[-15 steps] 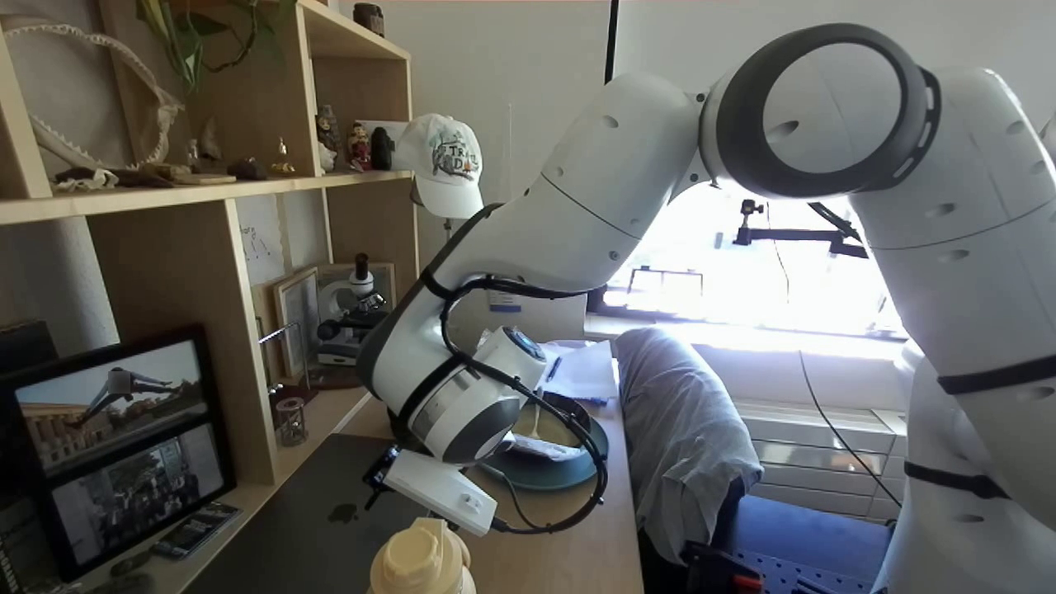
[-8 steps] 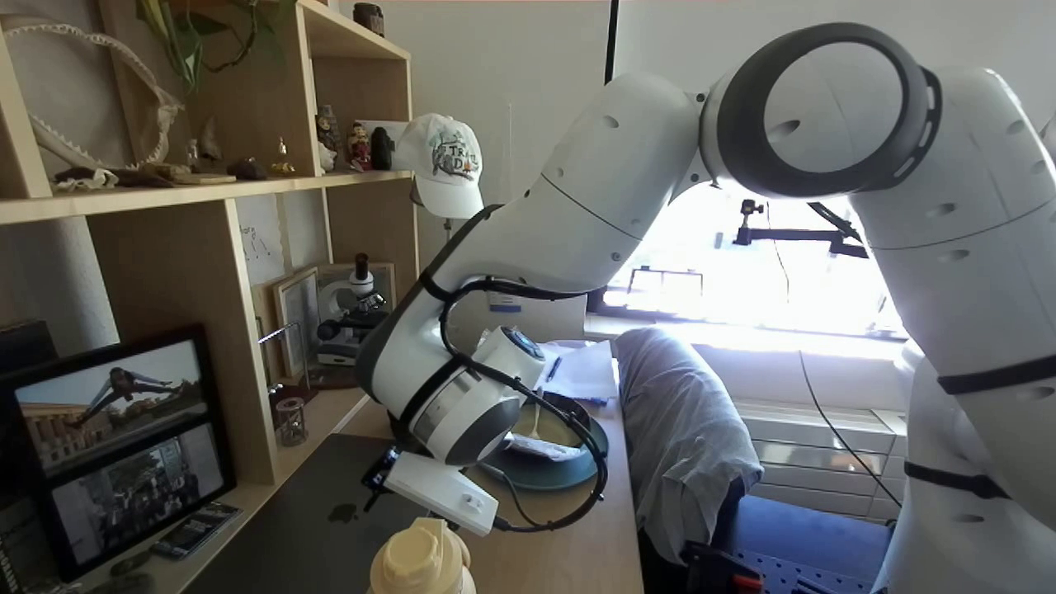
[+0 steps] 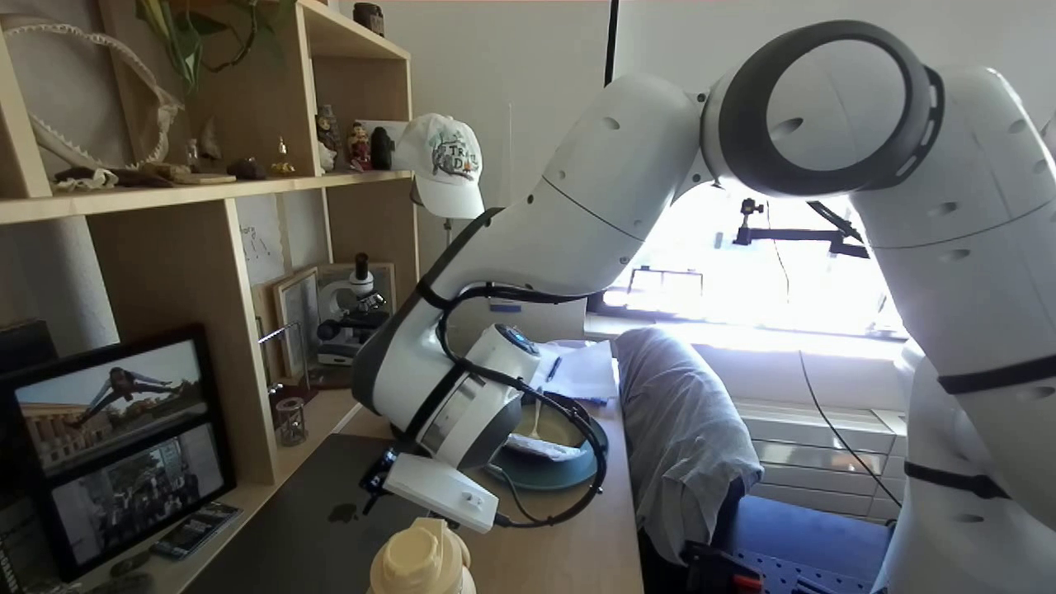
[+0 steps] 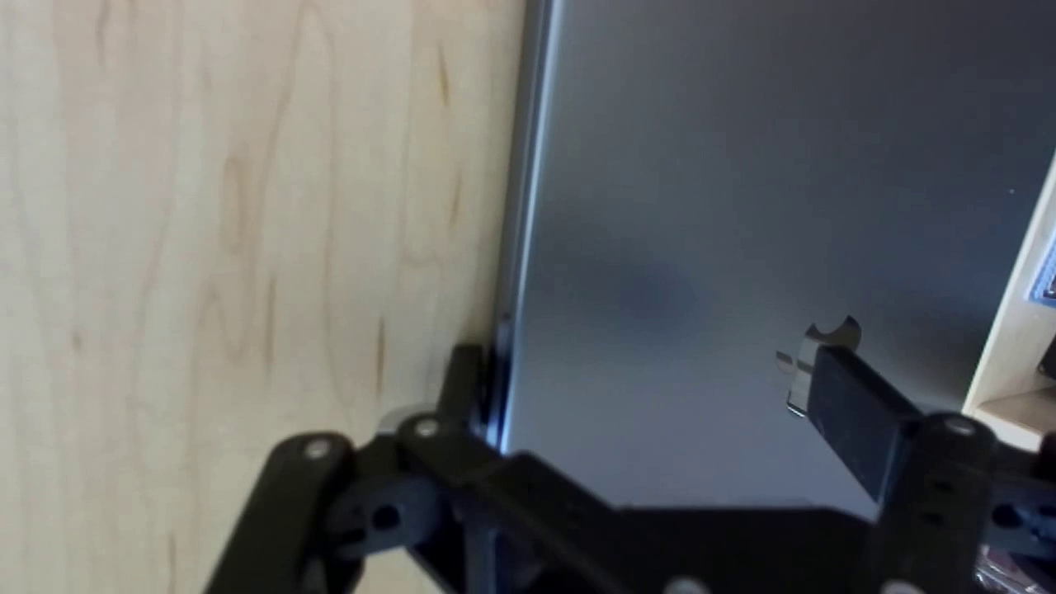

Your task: Open the laptop

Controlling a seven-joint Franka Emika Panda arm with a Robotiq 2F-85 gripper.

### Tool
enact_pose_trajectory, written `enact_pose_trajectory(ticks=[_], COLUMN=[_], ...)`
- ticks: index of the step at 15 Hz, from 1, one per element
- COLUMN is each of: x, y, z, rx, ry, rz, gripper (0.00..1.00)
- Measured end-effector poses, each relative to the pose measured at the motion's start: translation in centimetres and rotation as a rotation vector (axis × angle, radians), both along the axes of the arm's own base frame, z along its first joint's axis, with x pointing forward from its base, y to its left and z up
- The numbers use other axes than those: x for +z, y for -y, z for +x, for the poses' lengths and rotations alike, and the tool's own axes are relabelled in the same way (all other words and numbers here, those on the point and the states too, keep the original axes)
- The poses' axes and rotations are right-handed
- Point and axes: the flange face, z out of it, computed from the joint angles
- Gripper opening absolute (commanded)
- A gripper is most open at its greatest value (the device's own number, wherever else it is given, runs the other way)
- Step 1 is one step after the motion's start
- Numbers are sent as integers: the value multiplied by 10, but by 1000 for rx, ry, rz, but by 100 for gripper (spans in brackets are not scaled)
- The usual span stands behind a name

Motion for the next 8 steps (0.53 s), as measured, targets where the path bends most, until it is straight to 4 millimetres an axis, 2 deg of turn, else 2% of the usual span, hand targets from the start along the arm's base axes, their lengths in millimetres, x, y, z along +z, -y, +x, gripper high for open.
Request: enact_pose_trajectory(ticks=[8], x=[5], y=[-5], z=[5], rx=[7], ry=[-21], rz=[0], gripper=[100])
